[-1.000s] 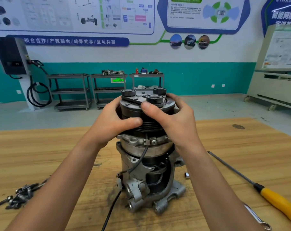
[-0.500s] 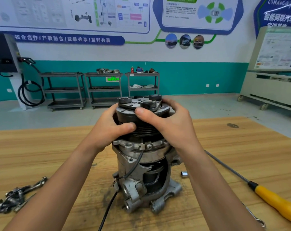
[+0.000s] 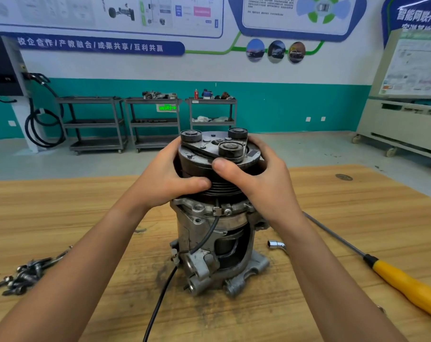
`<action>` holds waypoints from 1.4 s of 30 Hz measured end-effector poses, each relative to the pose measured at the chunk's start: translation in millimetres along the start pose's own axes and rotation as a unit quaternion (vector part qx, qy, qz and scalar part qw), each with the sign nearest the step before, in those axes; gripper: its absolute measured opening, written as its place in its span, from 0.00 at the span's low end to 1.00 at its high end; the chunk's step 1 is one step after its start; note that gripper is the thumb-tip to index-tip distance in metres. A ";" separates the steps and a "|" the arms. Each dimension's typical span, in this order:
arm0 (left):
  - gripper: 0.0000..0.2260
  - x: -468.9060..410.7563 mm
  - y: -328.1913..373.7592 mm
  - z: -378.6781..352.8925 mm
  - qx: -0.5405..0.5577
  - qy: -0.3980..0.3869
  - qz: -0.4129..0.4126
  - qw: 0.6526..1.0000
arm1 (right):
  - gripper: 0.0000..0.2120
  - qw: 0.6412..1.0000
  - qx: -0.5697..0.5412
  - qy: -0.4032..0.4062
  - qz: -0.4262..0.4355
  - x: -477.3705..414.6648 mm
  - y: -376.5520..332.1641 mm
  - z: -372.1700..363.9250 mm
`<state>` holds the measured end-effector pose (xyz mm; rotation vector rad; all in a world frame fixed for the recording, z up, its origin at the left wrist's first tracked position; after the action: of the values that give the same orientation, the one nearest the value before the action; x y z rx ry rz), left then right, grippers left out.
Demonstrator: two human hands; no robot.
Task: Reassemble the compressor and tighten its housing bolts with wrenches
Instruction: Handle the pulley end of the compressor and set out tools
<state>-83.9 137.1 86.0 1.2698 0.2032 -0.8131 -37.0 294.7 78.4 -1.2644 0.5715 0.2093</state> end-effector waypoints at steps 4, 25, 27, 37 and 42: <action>0.31 0.4 3.9 -0.6 -0.016 -0.008 -0.002 1.000 | 0.38 0.999 0.014 0.035 0.017 5.4 3.8 -3.4; 0.28 2.4 39.2 -6.7 -0.161 0.145 -0.014 0.976 | 0.46 0.989 -0.108 -0.090 0.041 -38.1 7.0 6.6; 0.29 4.4 42.2 -9.7 -0.187 0.183 0.000 0.965 | 0.46 0.986 -0.103 -0.124 0.047 -44.7 5.4 5.4; 0.40 15.7 36.8 -35.4 -0.241 0.233 0.044 0.941 | 0.62 0.966 -0.116 -0.229 0.009 -45.2 22.0 8.7; 0.39 19.3 28.1 -39.2 -0.195 0.251 0.054 0.947 | 0.61 0.966 -0.103 -0.236 0.009 -45.1 24.4 8.7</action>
<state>-40.8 166.1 84.2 1.0761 0.6650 -0.3161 -83.6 317.4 82.7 -1.3511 0.1511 0.5810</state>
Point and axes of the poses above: each hand's wrist, its own x-axis away from the middle knuckle, its own z-axis out of the back of the hand, y = z × x, the point moved 3 cm from there along -x, towards the middle knuckle, and after that the axes turned 3 degrees about x, right-handed, at the moved point
